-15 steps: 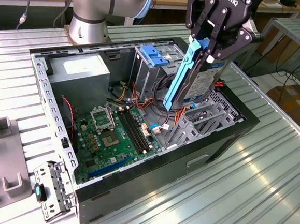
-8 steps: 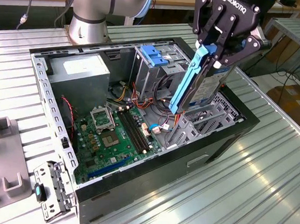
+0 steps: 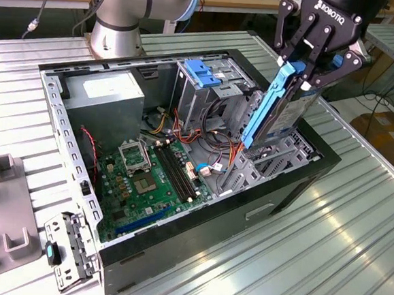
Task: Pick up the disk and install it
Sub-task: 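Insert the disk into the insertion slot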
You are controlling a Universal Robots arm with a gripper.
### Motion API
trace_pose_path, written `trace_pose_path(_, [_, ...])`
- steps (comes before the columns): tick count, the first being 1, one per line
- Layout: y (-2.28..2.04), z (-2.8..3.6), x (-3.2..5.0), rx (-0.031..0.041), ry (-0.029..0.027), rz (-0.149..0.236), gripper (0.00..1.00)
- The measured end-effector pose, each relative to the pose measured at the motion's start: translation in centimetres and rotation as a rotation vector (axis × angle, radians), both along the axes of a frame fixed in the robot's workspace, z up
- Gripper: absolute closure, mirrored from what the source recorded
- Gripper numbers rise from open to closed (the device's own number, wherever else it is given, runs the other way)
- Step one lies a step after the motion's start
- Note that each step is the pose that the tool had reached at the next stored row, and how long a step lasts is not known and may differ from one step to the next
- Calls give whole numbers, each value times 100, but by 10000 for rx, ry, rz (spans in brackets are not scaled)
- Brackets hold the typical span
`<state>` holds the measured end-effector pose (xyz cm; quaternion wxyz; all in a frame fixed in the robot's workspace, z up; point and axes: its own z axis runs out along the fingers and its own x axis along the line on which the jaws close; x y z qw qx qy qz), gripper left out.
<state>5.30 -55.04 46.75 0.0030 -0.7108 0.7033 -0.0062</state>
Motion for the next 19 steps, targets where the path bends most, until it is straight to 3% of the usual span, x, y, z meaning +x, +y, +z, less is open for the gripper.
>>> trace_pose_path(2, [-1, -21, 30, -10, -72, 32, 63])
trace_pose_path(3, [-2, -32, 30, -8, -79, 63, 63])
trace_pose_path(9, [-88, -76, 30, -3, -80, 78, 63])
trace_pose_path(19, [-97, -169, 34, -2, -80, 80, 63])
